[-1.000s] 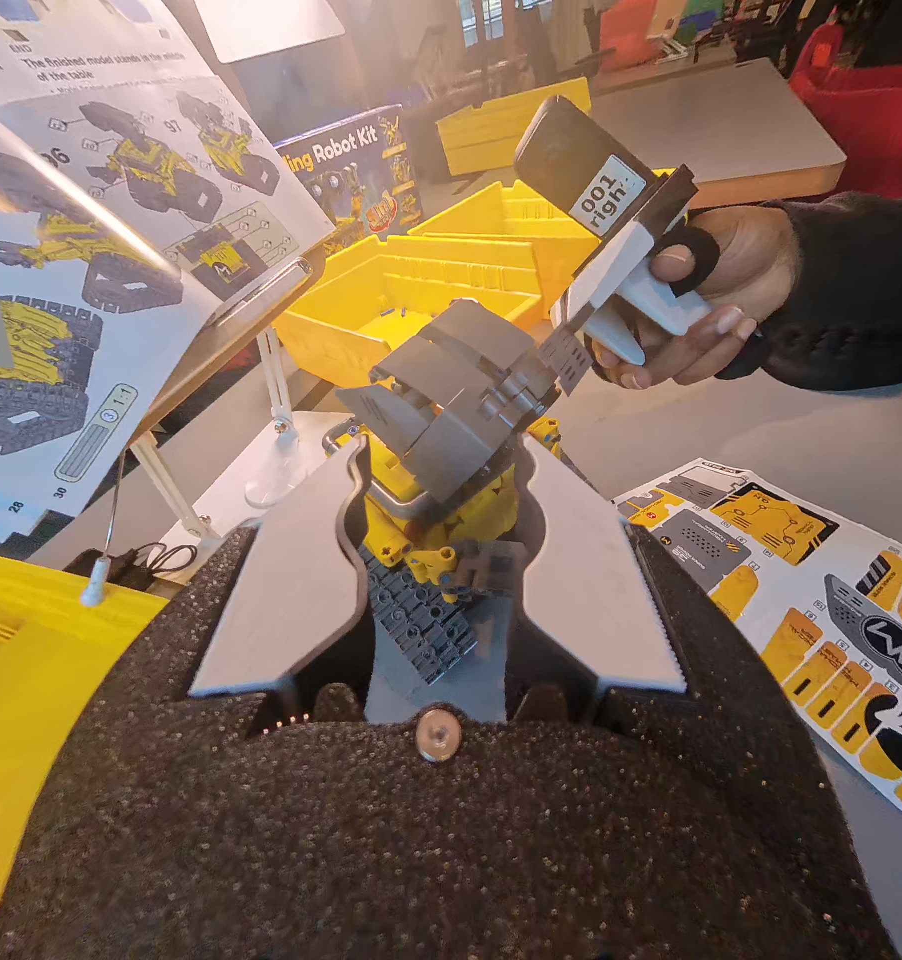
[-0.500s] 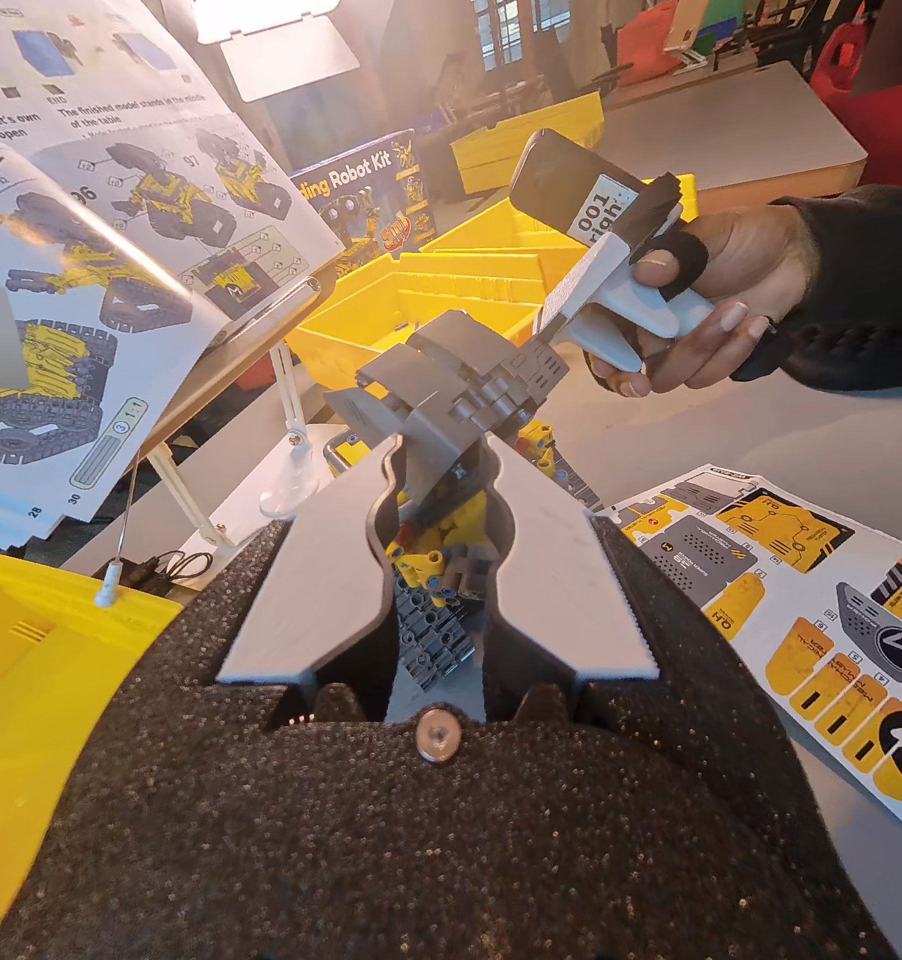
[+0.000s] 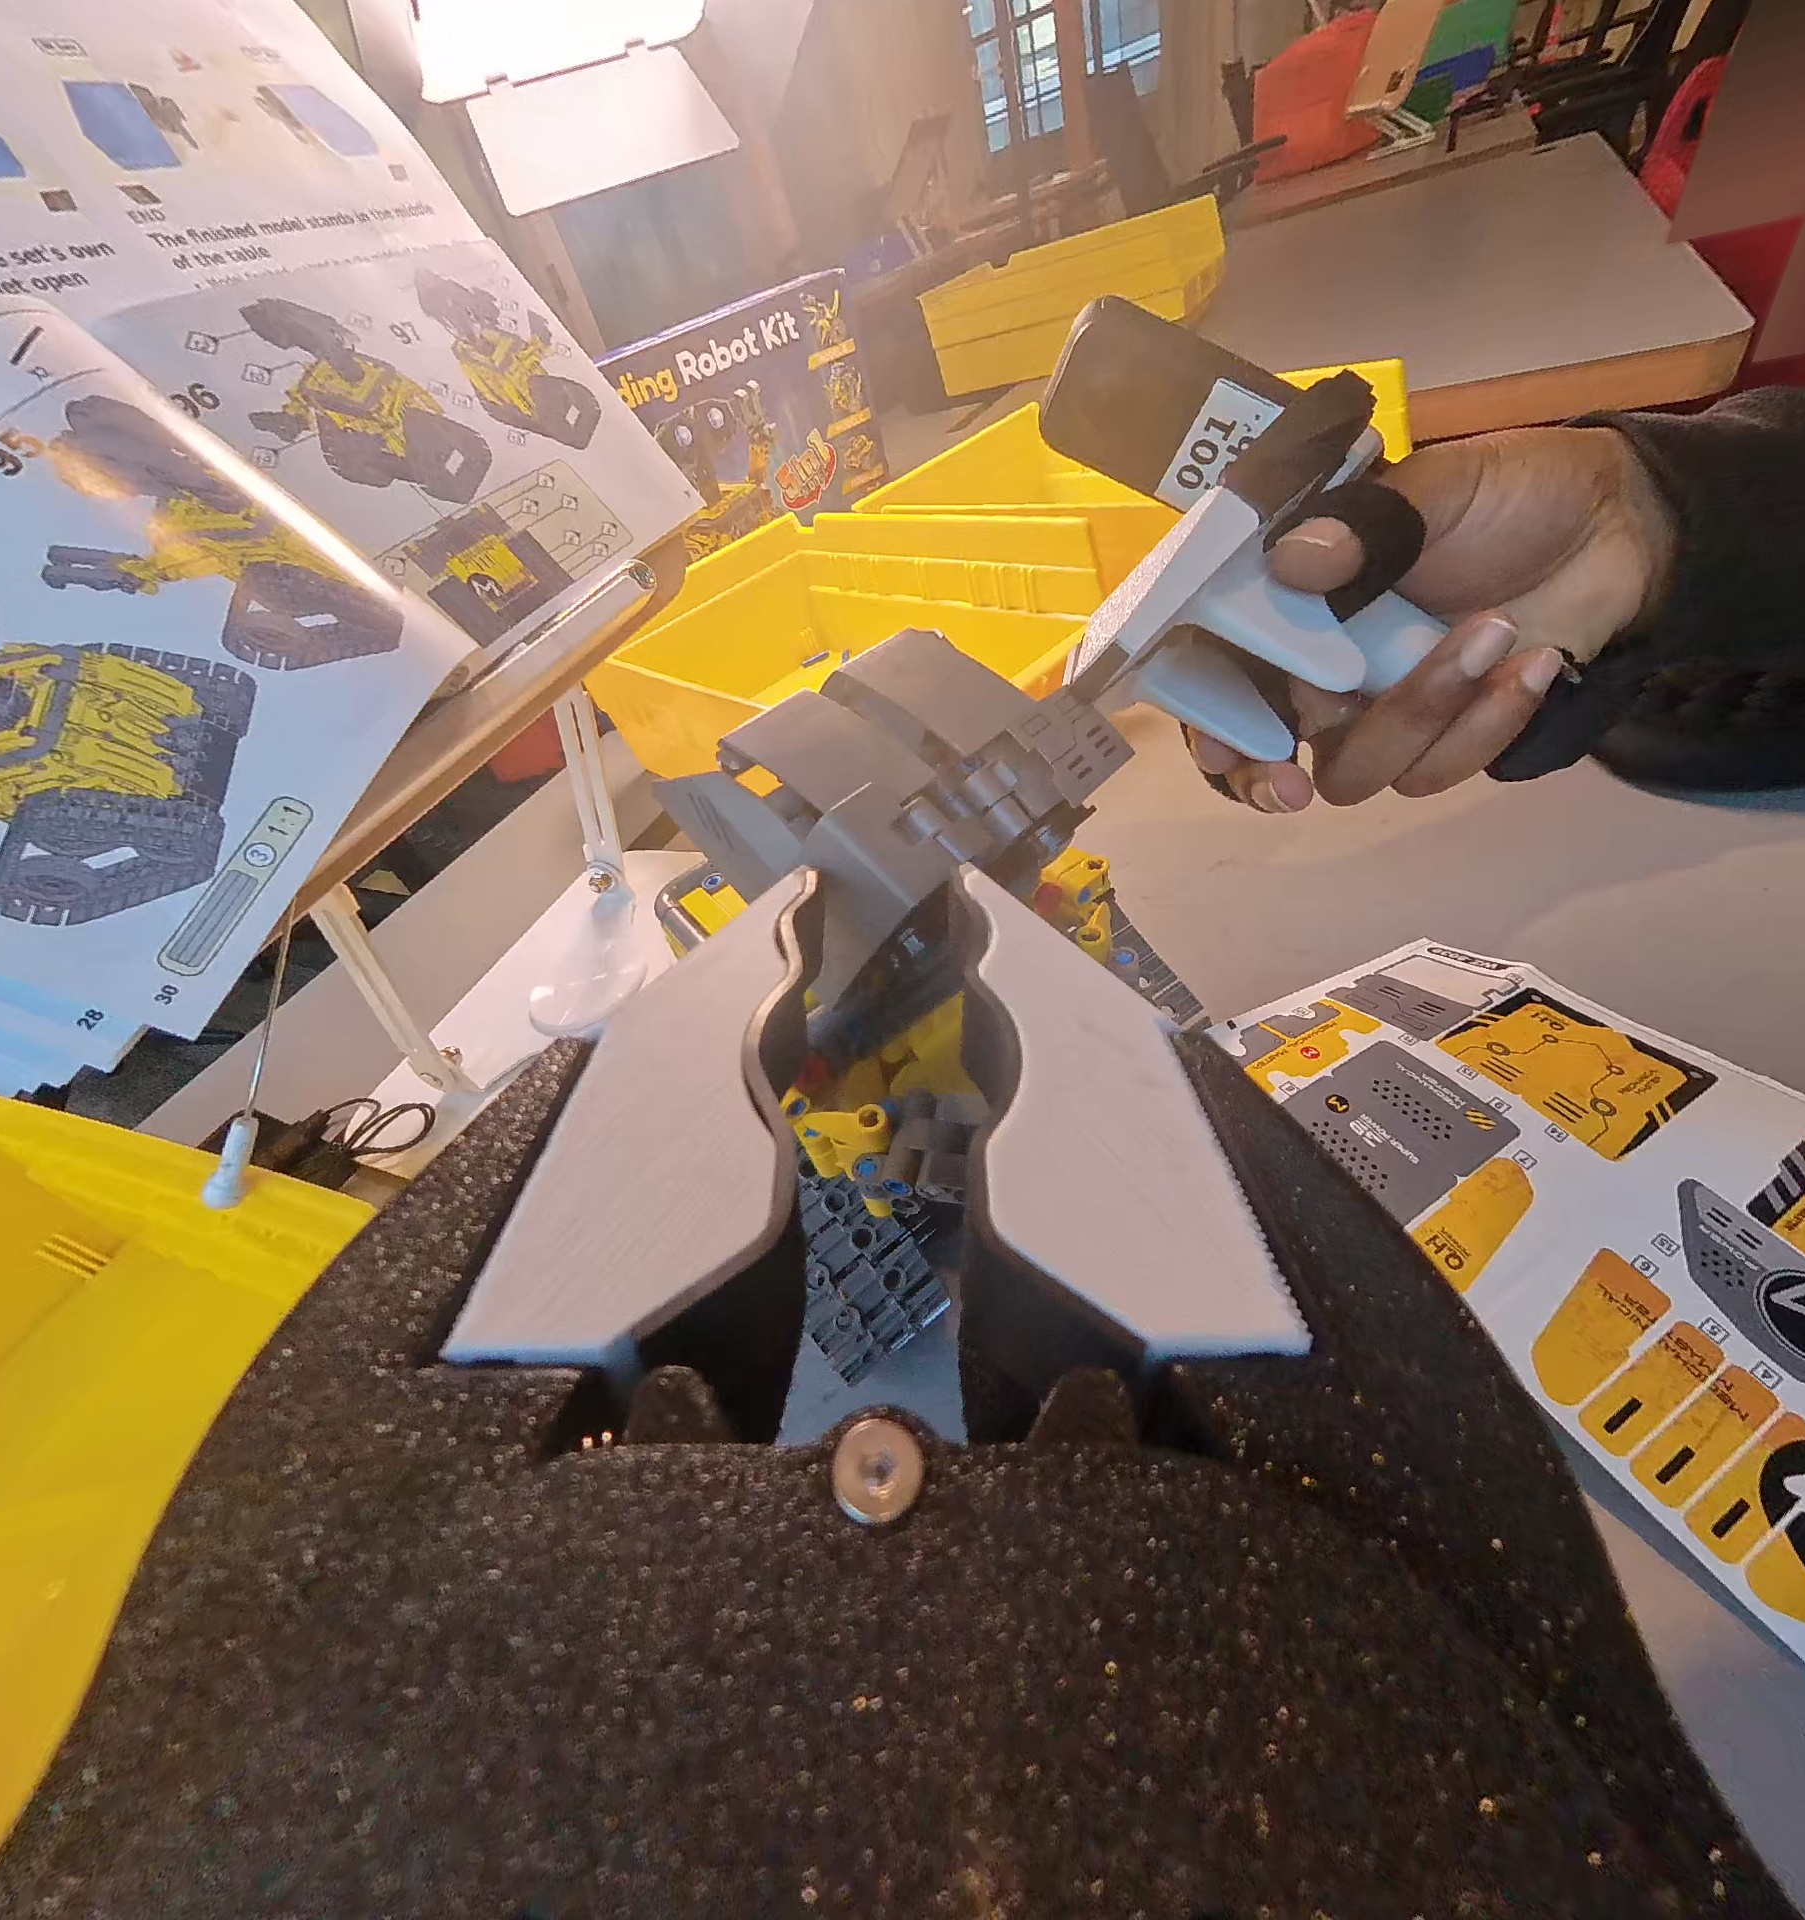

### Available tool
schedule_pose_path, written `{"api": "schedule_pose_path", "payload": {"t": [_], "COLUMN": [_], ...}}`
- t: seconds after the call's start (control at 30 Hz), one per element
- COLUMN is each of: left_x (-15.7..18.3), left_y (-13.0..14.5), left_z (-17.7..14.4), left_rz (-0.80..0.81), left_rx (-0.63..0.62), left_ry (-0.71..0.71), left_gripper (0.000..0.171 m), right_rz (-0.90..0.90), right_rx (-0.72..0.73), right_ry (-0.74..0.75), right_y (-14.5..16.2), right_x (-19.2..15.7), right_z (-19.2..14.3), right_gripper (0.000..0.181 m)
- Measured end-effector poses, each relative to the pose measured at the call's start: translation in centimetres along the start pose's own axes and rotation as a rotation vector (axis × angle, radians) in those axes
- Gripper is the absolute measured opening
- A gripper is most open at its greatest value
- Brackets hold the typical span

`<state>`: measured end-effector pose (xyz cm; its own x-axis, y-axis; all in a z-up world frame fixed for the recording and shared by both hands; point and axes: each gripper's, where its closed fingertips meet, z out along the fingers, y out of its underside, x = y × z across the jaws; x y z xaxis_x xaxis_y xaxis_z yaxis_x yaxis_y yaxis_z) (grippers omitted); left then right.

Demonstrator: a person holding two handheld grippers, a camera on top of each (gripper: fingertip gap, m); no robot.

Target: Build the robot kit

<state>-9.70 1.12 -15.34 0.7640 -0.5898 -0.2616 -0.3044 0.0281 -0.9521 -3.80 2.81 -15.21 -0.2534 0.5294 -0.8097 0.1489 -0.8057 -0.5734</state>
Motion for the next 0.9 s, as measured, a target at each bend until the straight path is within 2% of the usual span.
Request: {"api": "schedule_pose_path", "payload": {"t": [0.9], "left_x": [0.13], "left_y": [-0.13], "left_z": [0.0], "left_rz": [-0.014], "left_rx": [0.005], "left_ry": [0.005], "left_gripper": [0.021], "right_rz": [0.052], "right_rx": [0.047], "right_ry": [-0.015], "right_y": [-0.43], "right_x": [0.0], "right_z": [-0.15], "right_gripper": [0.0]}}
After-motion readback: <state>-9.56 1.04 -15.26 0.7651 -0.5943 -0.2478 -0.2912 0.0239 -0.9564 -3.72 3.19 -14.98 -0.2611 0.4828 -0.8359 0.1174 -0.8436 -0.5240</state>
